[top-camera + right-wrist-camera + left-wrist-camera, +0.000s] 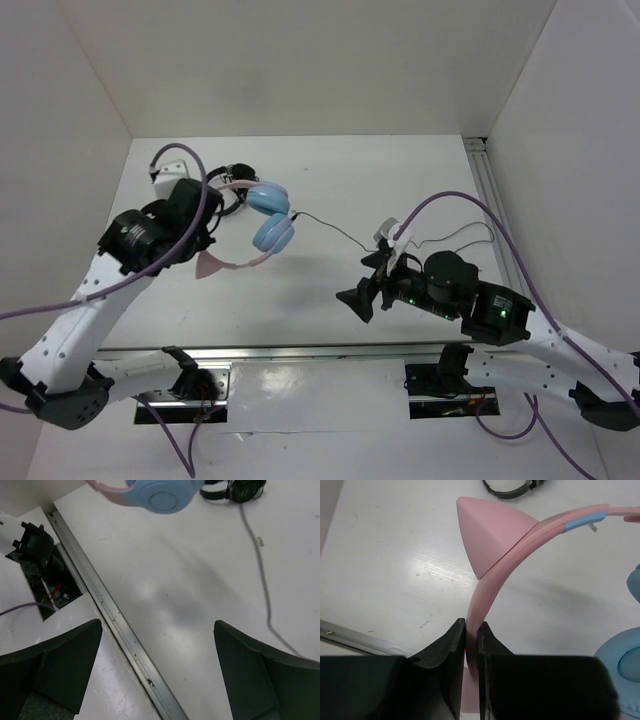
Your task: Wrap the headphones
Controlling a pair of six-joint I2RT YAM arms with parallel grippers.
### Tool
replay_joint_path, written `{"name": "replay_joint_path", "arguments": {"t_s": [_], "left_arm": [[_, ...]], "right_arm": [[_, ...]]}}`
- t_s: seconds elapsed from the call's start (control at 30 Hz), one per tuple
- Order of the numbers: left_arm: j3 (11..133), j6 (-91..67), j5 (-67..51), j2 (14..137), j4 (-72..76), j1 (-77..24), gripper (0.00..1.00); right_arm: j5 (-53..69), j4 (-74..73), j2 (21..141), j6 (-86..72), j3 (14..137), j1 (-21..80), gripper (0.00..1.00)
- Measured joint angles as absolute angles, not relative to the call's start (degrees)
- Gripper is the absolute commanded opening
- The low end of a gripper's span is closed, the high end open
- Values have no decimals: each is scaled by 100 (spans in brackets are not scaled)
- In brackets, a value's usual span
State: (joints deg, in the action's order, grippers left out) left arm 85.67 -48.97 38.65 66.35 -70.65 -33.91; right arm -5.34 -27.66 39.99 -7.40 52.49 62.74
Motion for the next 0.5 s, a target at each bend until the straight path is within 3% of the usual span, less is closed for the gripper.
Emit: {"name": "replay_joint_path", "arguments": {"t_s": [0.5], "left_arm": [[9244,-3618,3076,5640,-8066,-2934,0]], "right_arm": [[-360,-972,5599,-3,5041,6274,96]]}}
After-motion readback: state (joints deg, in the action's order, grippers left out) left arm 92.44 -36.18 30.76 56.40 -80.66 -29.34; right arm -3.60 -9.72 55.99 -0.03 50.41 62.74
